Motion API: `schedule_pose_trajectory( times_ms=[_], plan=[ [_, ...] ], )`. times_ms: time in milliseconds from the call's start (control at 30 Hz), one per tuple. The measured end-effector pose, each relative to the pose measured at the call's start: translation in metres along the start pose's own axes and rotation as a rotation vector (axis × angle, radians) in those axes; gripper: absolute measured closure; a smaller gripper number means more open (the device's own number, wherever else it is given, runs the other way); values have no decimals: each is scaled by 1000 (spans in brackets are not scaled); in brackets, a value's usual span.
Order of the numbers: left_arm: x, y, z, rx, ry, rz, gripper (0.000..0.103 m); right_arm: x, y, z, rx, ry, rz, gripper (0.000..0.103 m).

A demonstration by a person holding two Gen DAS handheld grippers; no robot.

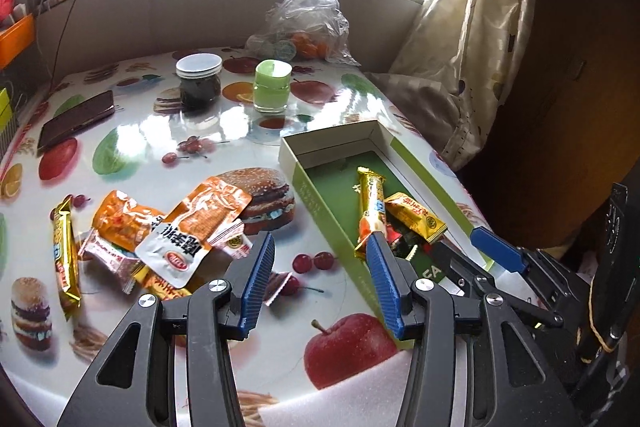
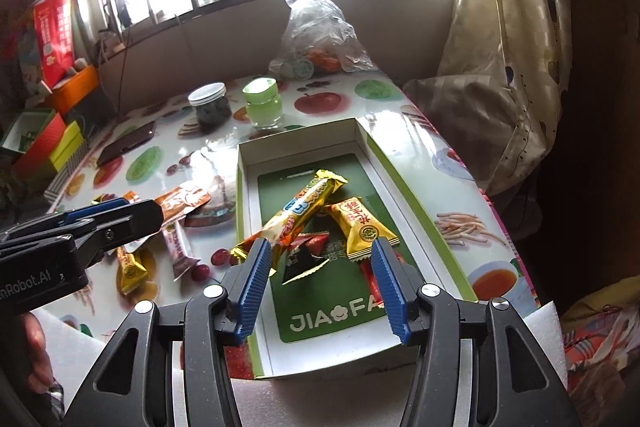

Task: Organize snacks
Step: 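Move the left gripper to another gold bar while the right gripper approaches a white-red packet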

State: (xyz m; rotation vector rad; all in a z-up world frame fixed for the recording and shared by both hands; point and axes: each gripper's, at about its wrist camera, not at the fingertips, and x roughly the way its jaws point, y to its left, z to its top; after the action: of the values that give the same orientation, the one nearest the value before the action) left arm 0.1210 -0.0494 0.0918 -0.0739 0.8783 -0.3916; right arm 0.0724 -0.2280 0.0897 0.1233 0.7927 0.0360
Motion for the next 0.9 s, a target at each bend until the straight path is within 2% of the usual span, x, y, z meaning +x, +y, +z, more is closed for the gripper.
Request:
schedule_pose_trajectory(
  times_ms=[300, 467, 900],
  plan=[
    [-22, 33, -16, -29, -50, 78, 54, -3, 24, -3, -9, 1, 58, 51],
    [-26, 51, -24, -37, -52, 105, 54, 4, 39, -3, -25, 15, 83, 51],
    [-34, 123, -45, -149, -47, 160, 54, 29, 80, -6, -93, 68, 150, 51]
  ],
)
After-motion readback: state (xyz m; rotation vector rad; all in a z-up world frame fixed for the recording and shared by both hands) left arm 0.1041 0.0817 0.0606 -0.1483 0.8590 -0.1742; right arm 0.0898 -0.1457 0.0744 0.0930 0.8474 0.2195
